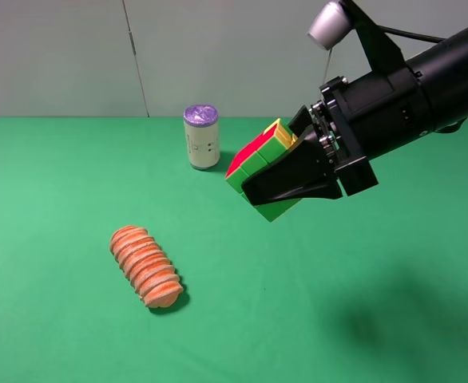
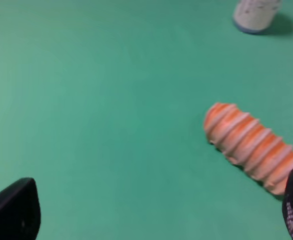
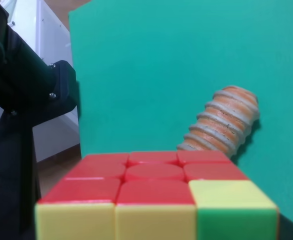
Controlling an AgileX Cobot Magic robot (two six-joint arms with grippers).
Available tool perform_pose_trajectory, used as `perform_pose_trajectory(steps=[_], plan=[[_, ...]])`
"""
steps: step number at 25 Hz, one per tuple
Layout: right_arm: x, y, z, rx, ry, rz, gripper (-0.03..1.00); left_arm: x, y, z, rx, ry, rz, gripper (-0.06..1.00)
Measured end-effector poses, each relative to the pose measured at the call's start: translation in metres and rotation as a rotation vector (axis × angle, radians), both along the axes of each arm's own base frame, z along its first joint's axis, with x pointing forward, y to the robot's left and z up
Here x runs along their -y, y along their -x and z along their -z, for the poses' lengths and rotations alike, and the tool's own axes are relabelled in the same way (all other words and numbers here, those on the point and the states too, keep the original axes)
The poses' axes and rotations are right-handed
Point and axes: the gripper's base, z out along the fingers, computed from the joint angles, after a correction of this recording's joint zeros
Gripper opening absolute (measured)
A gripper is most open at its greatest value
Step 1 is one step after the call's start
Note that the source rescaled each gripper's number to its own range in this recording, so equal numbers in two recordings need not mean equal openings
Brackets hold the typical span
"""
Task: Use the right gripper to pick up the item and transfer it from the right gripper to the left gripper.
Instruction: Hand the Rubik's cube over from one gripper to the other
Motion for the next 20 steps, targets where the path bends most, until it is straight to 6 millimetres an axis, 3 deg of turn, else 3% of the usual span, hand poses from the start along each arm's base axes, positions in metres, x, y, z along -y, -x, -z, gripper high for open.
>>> perform_pose_trajectory(steps=[7,20], plan=[[0.0,0.0,0.0,0.004,0.0,-0.003,0.02,0.01,-0.009,-0.005,-0.034,0.107,0.075,0.89],[-0.001,0.0,-0.002,0.037,-0.024,-0.018,0.02,0.037,-0.084,-0.018,-0.246,0.448,0.289,0.87]])
